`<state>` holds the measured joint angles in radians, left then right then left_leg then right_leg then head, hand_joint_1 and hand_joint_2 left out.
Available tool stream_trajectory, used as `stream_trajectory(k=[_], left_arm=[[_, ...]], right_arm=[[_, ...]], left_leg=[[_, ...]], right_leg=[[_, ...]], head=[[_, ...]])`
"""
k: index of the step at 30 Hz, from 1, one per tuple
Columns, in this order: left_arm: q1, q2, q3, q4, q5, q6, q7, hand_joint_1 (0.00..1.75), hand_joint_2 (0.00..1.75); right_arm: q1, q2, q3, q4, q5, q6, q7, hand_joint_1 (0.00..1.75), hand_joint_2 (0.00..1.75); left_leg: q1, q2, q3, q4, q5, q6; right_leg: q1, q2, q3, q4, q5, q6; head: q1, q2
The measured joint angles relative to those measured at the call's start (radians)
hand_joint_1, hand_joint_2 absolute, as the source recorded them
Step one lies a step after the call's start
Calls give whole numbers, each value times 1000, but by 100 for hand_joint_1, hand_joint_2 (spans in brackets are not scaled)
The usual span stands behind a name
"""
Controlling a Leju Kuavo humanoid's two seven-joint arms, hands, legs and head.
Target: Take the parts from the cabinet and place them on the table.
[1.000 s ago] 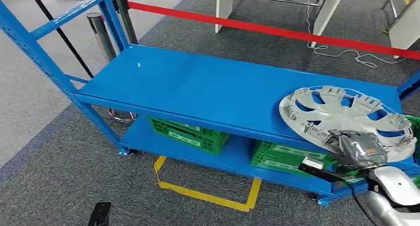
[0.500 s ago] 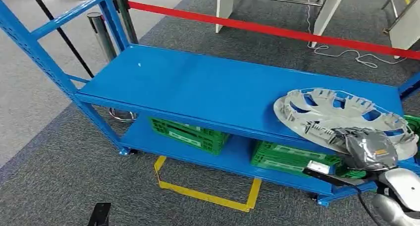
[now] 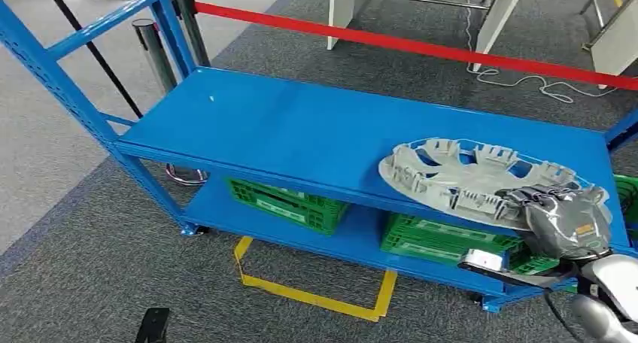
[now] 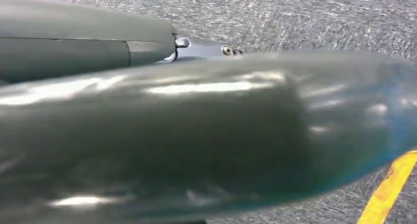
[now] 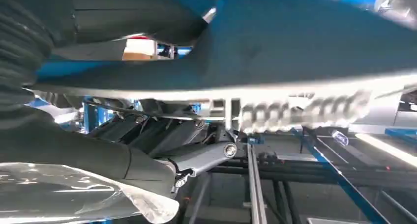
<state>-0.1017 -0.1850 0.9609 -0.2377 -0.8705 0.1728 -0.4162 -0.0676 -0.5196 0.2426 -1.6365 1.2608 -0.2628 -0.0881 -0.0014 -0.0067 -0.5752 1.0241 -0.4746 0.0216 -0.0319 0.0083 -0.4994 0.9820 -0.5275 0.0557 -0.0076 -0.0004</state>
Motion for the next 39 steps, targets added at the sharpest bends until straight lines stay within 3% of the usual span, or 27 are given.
stream_trajectory(k=[7, 15, 21, 26, 33, 39], left_arm=[[0, -2, 3, 0, 2, 6, 0, 0, 0], [1, -6, 6, 0, 2, 8, -5, 0, 0], [1, -8, 7, 0, 2, 9, -12, 0, 0], [1, -8, 7, 0, -2, 9, -12, 0, 0], [2, -7, 7, 0, -7, 9, -13, 0, 0], [4, -7, 7, 0, -7, 9, -13, 0, 0]], right_arm=[[0, -7, 2, -20, 73, -61, 22, 175, 175], [11, -1, 11, -77, 227, -271, 54, 175, 175], [28, 3, 17, -121, 253, -316, 56, 175, 175], [34, 23, 33, -148, 301, -403, 44, 175, 175], [31, 42, 20, -243, 309, -410, -22, 175, 175], [31, 52, 3, -288, 309, -410, -40, 175, 175]], left_leg=[[0, 0, 0, 0, 0, 0], [0, 0, 0, 0, 0, 0], [0, 0, 0, 0, 0, 0], [0, 0, 0, 0, 0, 0], [0, 0, 0, 0, 0, 0], [0, 0, 0, 0, 0, 0]], right_leg=[[0, 0, 0, 0, 0, 0], [0, 0, 0, 0, 0, 0], [0, 0, 0, 0, 0, 0], [0, 0, 0, 0, 0, 0], [0, 0, 0, 0, 0, 0], [0, 0, 0, 0, 0, 0]], head=[[0, 0], [0, 0], [0, 0], [0, 0], [0, 0], [0, 0]])
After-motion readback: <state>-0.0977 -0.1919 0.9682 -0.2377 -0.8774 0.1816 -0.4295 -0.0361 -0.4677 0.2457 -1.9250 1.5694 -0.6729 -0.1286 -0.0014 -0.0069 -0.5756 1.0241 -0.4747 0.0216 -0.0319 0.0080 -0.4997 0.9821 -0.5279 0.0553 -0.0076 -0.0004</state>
